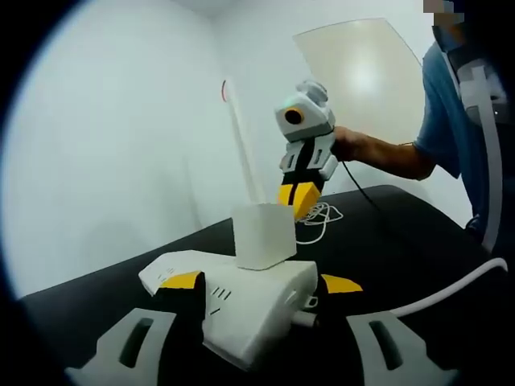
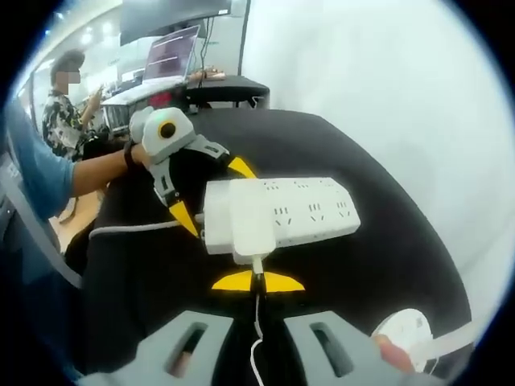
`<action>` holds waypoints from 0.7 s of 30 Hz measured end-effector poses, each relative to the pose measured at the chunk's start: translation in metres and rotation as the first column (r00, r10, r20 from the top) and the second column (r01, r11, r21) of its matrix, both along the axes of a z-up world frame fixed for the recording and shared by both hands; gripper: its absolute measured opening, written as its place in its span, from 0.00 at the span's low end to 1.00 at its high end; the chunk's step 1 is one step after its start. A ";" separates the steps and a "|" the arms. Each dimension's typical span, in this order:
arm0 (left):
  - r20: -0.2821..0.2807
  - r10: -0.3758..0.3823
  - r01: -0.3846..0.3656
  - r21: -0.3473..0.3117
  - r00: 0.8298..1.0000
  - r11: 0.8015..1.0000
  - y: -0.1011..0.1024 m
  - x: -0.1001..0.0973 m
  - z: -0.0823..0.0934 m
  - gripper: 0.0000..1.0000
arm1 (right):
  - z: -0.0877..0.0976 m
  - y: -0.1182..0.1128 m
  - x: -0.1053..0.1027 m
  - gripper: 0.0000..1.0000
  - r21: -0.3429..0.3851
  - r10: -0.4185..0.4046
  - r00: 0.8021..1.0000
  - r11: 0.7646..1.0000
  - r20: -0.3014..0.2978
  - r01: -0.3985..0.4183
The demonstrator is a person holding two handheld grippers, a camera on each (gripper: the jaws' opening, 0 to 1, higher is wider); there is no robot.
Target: Insert the desk lamp plug into the socket, turn on the power strip switch, turn on the lamp switch, then turn off the lamp switch, turn off the power strip switch, and remove the plug from the socket.
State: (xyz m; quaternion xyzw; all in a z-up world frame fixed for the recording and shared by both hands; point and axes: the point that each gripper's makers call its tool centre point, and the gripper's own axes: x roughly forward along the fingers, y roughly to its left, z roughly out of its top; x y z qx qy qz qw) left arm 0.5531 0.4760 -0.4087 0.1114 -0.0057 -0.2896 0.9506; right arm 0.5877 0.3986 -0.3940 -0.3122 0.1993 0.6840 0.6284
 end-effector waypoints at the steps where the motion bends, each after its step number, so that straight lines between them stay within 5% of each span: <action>1: -0.001 0.001 -0.001 -0.001 1.000 1.000 0.000 0.000 0.000 0.54 | 0.000 0.000 0.000 0.03 0.007 -0.002 1.000 1.000 -0.010 0.002; 9: 0.003 0.001 -0.001 0.000 1.000 1.000 0.000 -0.001 0.001 0.54 | -0.009 -0.003 -0.002 0.03 0.039 -0.024 1.000 0.999 -0.020 0.025; 21: -0.008 0.003 -0.003 0.001 1.000 1.000 -0.001 -0.002 0.000 0.54 | 0.006 0.002 -0.005 0.04 0.021 -0.040 0.999 0.999 -0.035 0.041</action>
